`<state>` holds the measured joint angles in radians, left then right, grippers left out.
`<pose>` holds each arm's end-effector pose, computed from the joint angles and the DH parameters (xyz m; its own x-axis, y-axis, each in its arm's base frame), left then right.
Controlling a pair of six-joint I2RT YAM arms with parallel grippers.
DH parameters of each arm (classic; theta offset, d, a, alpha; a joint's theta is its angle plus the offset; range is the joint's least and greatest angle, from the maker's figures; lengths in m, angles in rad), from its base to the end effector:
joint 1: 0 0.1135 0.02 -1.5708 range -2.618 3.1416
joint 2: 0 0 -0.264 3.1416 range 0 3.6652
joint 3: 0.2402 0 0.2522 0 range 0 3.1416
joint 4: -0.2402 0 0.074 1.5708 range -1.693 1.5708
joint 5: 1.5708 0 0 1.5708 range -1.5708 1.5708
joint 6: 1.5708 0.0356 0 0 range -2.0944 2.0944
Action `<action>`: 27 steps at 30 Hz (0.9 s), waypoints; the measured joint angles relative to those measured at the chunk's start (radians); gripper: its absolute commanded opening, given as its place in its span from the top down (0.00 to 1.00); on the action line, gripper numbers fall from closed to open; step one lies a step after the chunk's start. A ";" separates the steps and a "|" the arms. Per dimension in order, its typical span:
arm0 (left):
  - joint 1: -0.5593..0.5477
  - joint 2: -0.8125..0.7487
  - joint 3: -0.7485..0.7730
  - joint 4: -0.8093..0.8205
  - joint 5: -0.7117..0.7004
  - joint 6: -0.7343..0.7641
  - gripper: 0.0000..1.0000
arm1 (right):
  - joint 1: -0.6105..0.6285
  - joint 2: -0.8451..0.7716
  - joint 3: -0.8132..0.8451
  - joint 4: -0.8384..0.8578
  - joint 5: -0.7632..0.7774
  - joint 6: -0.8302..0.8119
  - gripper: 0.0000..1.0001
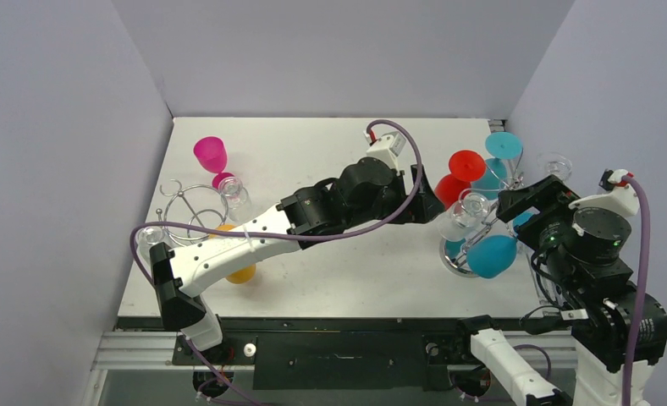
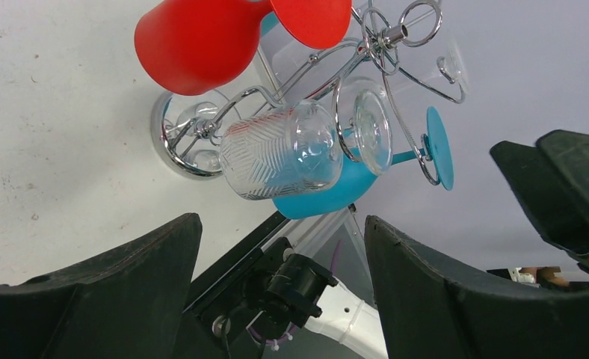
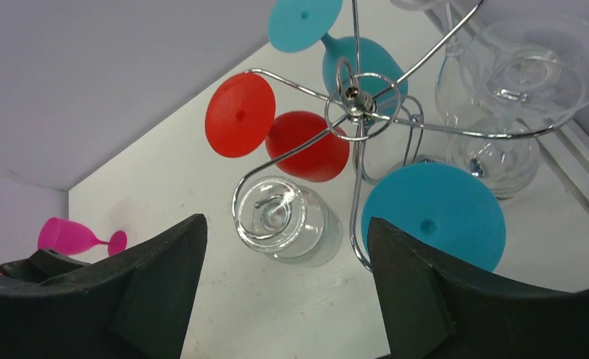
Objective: Take the wine glass off the wine glass rack
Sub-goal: Pick up the wine glass from the wine rack.
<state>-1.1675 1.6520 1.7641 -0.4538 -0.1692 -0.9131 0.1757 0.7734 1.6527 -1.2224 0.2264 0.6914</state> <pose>0.1550 -0.3480 0.4271 -0.7486 -0.2332 -0.6206 0.4121 0.5696 -0.7112 0.0442 -0.0003 0.4883 -0.2311 0.5900 -0.7736 0.2403 0.8051 0.5423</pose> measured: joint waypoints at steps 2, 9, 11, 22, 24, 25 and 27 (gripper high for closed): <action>0.005 -0.001 0.000 0.000 0.013 0.008 0.23 | 0.000 -0.004 -0.013 -0.031 -0.023 0.013 0.32; 0.046 -0.045 -0.031 0.000 0.056 0.020 0.23 | 0.000 0.008 -0.023 -0.089 -0.108 0.056 0.43; 0.058 -0.073 -0.057 0.003 0.069 0.023 0.23 | 0.000 0.016 -0.027 -0.095 -0.129 0.066 0.45; 0.098 -0.156 -0.153 0.017 0.111 0.026 0.23 | 0.000 0.092 -0.055 -0.104 -0.153 0.107 0.51; 0.106 -0.160 -0.156 0.018 0.118 0.026 0.23 | 0.000 0.096 -0.072 -0.103 -0.144 0.109 0.53; 0.110 -0.162 -0.156 0.018 0.122 0.026 0.23 | 0.000 0.096 -0.082 -0.103 -0.141 0.111 0.54; 0.115 -0.166 -0.156 0.019 0.125 0.026 0.23 | 0.000 0.096 -0.106 -0.103 -0.128 0.116 0.54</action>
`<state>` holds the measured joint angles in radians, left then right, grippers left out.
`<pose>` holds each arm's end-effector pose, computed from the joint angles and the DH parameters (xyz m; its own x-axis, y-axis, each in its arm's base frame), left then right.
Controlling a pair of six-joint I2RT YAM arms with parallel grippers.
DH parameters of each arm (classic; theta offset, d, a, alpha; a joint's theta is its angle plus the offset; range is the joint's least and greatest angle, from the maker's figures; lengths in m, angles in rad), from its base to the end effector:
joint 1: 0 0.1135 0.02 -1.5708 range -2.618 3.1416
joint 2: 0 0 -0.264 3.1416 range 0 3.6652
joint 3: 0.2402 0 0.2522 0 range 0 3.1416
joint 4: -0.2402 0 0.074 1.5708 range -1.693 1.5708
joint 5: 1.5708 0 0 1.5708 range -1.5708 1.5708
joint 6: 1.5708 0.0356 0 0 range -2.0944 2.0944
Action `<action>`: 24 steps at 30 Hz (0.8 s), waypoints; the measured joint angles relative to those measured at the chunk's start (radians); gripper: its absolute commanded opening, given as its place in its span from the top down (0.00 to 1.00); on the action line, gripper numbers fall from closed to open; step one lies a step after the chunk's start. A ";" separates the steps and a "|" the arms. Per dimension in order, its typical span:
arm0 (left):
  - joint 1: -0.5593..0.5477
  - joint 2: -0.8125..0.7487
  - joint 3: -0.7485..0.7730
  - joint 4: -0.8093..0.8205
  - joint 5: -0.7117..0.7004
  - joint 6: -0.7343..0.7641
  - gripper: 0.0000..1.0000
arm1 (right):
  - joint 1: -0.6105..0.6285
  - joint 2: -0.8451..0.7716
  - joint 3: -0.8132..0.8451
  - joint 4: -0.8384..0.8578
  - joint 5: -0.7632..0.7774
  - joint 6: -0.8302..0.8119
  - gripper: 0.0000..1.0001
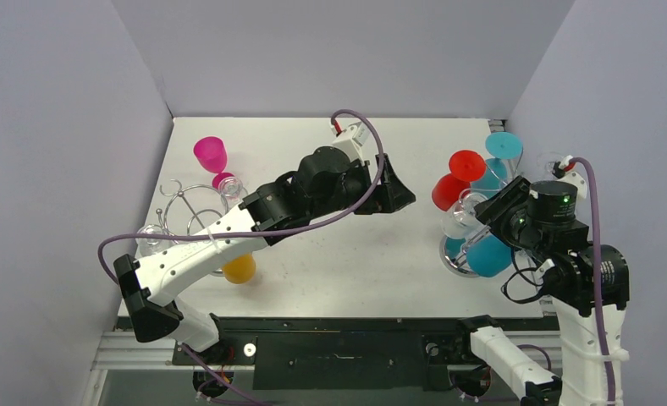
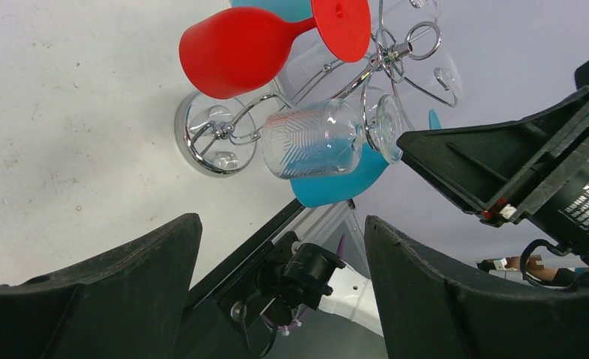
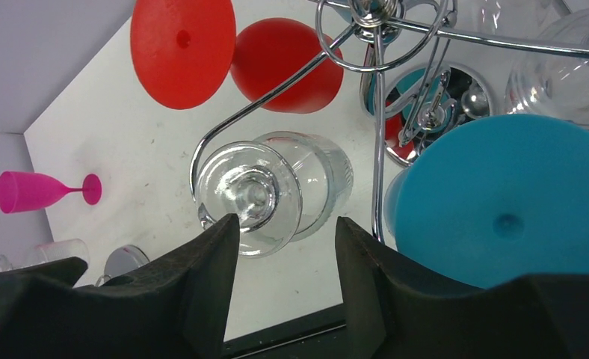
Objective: Take the wine glass off the wine glass rack
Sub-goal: Pick up the wine glass from the wine rack.
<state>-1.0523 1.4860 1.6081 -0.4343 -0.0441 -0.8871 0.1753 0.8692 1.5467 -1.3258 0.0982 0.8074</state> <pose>0.1687 -0.2926 0.4323 -0.7527 -0.2435 -0.6116 0.4170 0.5426 -0.7292 0.0893 0.0123 0.4494 -0.4809 0.6450 -0.5939 0.3628 0.7630 0.5350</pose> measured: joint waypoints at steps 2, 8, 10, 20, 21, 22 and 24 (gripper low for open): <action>0.003 -0.005 -0.002 0.004 0.002 0.000 0.23 | 0.000 0.000 -0.018 0.002 0.012 0.008 0.54; 0.007 -0.013 -0.003 0.014 0.013 0.000 0.23 | 0.000 -0.019 -0.075 0.061 0.035 0.035 0.59; 0.007 -0.013 -0.005 0.018 0.016 0.000 0.23 | 0.000 -0.029 -0.088 0.076 0.036 0.044 0.61; 0.007 -0.013 -0.010 0.020 0.023 0.000 0.23 | 0.000 -0.046 -0.117 0.121 0.035 0.077 0.69; 0.007 -0.013 -0.010 0.021 0.024 -0.001 0.23 | 0.000 -0.047 -0.120 0.126 0.034 0.081 0.69; 0.007 -0.013 -0.011 0.021 0.024 -0.001 0.24 | 0.000 -0.047 -0.124 0.133 0.032 0.084 0.68; 0.007 -0.013 -0.014 0.022 0.026 -0.001 0.24 | 0.000 -0.053 -0.133 0.148 0.027 0.092 0.67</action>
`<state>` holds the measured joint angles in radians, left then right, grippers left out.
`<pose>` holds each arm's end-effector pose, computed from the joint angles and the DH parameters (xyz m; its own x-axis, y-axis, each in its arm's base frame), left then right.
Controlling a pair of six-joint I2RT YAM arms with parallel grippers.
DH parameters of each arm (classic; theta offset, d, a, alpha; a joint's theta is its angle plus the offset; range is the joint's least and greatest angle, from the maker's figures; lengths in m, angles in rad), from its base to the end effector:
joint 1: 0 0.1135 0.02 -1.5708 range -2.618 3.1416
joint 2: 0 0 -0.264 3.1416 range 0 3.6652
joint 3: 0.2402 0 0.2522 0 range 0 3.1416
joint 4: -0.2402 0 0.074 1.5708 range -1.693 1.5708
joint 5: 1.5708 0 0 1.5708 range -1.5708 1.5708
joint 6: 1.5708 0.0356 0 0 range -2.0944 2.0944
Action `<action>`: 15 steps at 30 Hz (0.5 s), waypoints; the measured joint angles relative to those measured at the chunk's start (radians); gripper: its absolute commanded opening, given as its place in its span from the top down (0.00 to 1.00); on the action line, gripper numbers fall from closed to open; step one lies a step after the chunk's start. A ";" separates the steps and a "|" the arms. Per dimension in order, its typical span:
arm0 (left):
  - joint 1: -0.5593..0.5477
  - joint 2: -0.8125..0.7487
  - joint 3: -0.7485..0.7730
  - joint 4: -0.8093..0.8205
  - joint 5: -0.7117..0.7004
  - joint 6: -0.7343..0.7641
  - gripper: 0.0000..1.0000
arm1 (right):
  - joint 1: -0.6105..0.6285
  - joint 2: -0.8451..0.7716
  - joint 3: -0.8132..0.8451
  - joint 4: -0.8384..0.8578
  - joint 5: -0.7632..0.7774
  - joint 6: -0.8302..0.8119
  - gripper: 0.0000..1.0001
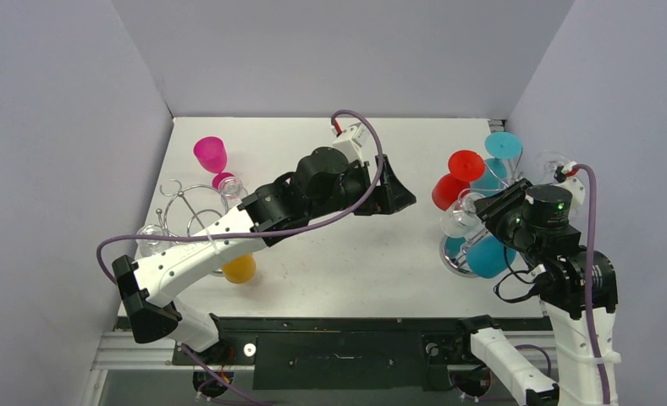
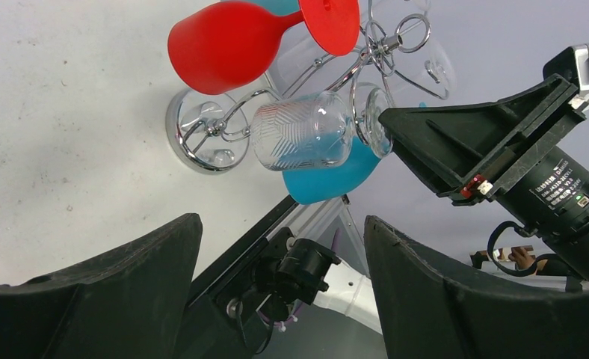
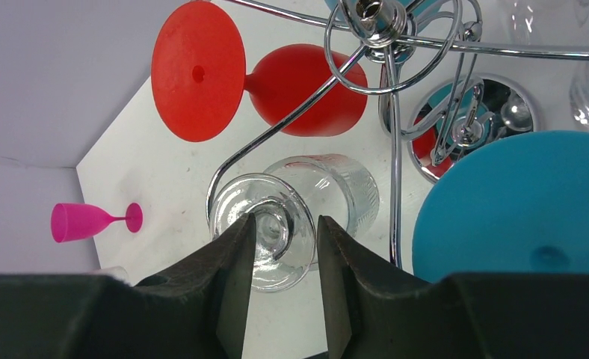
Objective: Take the wine glass off the wine glass rack
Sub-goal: Pick up the wine glass from the wine rack.
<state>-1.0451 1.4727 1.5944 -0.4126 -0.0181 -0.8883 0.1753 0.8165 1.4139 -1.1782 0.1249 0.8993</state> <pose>0.1687 -0.2894 0.4341 -0.7551 -0.2445 -0.6083 0.4283 0.5184 -0.7401 0.0987 0.0130 0.4333 -0.3913 0.7196 -0.5736 0.3791 0.6941 0.6120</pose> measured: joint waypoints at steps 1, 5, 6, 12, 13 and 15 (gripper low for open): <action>0.000 0.000 -0.002 0.000 0.001 0.000 0.24 | 0.000 -0.005 -0.006 0.005 -0.003 0.003 0.67; 0.001 -0.001 -0.003 0.000 0.001 0.000 0.24 | 0.000 -0.017 -0.018 0.013 -0.014 0.011 0.68; 0.001 -0.002 -0.003 0.000 0.001 -0.001 0.24 | 0.000 -0.017 -0.018 0.016 -0.015 0.014 0.68; 0.001 -0.010 -0.009 0.005 0.001 -0.006 0.24 | 0.000 -0.017 -0.023 0.023 -0.018 0.026 0.77; 0.001 -0.011 -0.009 0.006 0.001 -0.008 0.24 | 0.000 -0.019 -0.023 0.023 -0.020 0.028 0.78; 0.001 -0.012 -0.013 0.006 0.001 -0.010 0.24 | 0.000 -0.025 -0.023 0.023 -0.021 0.030 0.80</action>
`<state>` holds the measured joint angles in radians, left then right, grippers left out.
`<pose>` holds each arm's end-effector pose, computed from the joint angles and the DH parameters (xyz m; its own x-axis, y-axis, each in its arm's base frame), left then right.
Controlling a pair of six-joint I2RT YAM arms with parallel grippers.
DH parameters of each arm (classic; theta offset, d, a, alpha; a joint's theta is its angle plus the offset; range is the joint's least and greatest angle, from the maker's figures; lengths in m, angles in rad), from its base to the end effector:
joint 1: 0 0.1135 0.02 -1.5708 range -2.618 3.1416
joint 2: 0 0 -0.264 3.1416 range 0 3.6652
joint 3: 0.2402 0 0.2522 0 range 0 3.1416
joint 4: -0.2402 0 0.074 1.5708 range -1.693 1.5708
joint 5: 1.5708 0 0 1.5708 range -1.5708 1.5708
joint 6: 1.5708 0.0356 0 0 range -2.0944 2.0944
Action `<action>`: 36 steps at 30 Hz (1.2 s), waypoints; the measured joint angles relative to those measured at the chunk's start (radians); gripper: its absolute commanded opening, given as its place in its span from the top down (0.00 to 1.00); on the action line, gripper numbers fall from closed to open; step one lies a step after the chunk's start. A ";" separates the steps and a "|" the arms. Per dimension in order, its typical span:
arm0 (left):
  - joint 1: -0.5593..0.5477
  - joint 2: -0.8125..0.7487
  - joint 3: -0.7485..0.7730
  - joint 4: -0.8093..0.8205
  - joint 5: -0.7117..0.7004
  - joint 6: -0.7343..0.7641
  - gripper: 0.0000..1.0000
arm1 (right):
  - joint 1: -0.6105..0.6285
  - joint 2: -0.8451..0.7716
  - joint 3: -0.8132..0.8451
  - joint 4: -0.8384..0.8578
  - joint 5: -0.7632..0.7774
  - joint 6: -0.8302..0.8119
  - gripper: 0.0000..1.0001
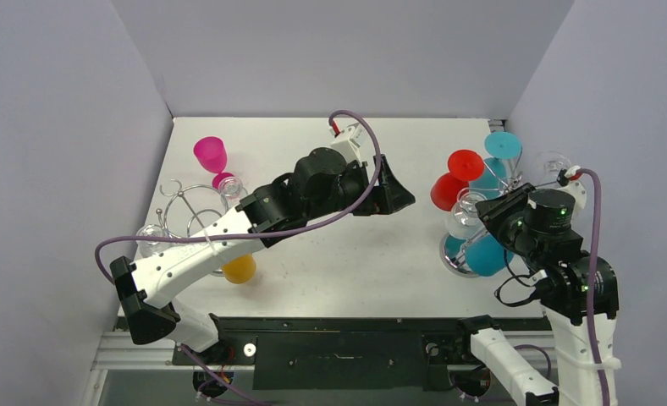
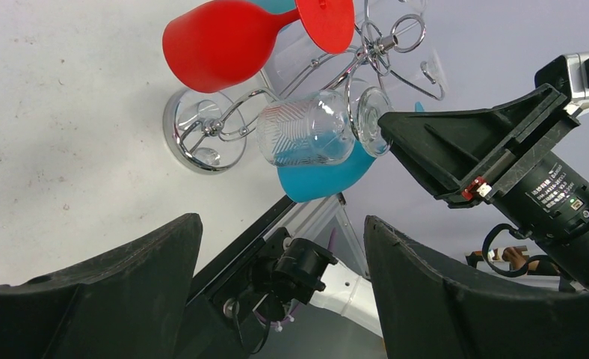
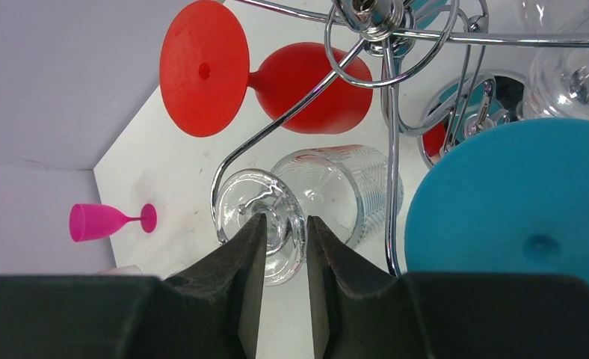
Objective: Take the wine glass off the wine glass rack
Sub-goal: Pick up the wine glass from the wine rack.
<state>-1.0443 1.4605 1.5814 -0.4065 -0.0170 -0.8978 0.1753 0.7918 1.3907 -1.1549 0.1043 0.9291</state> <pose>0.1674 -0.2868 0.4341 -0.7578 -0.2521 -0.6018 0.4230 0.5124 -0.7473 0.0951 0.0131 0.4313 -0.3803 0.7418 -0.5524 0.3646 0.6691 0.6475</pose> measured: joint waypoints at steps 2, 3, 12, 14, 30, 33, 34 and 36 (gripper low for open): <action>0.000 0.000 -0.001 0.000 0.000 -0.001 0.24 | 0.000 -0.007 0.000 -0.001 0.000 0.001 0.81; 0.000 0.000 -0.001 0.000 0.000 -0.001 0.24 | 0.000 -0.009 0.000 -0.001 0.000 0.001 0.82; 0.000 0.000 -0.001 0.000 0.001 -0.001 0.24 | 0.000 -0.015 0.000 0.021 -0.007 0.023 0.96; 0.000 0.000 -0.001 0.000 0.002 -0.002 0.24 | 0.000 -0.015 0.000 0.023 -0.007 0.026 0.99; 0.000 0.000 -0.005 0.000 0.006 -0.008 0.24 | 0.000 -0.128 -0.104 0.100 -0.007 0.119 1.00; 0.000 0.000 -0.005 0.000 0.007 -0.008 0.24 | 0.000 -0.164 -0.138 0.127 -0.007 0.153 1.00; 0.000 0.000 -0.005 0.000 0.007 -0.008 0.24 | 0.000 -0.174 -0.148 0.136 -0.007 0.163 1.00; 0.000 0.000 -0.005 0.000 0.008 -0.008 0.24 | 0.000 -0.193 -0.166 0.152 -0.006 0.185 1.00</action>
<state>-1.0443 1.4601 1.5768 -0.4061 -0.0093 -0.9054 0.1753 0.5987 1.2251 -1.0031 0.0982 1.1137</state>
